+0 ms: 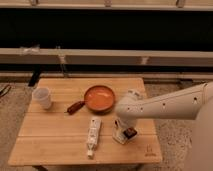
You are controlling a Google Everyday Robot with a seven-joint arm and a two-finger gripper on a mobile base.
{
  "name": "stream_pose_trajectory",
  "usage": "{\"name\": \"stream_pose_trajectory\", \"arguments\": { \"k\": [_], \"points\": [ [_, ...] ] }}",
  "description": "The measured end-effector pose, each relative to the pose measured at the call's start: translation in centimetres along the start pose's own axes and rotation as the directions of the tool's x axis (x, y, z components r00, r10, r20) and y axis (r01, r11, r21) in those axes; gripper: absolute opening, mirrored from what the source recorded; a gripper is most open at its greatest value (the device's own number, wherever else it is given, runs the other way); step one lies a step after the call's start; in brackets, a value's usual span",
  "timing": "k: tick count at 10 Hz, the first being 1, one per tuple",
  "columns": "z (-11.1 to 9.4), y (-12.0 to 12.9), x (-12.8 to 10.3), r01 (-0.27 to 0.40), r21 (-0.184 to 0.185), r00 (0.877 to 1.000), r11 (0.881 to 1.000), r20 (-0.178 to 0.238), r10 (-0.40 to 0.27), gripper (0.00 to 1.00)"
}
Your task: Place the eraser on the white sponge
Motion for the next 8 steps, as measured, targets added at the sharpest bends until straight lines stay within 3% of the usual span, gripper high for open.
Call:
{"name": "stream_pose_trajectory", "arguments": {
  "k": [3,5,8],
  "points": [
    [0.2,0.6,0.6,-0.005,-0.029,1.0,1.0,0.0,0.005,0.78],
    [0.2,1.7,0.5,0.004,-0.072,1.0,0.997,0.004,-0.003,0.78],
    [-1.4,4.3,-2.2,0.032,-0.151,0.999,0.988,0.047,-0.025,0.78]
  ]
}}
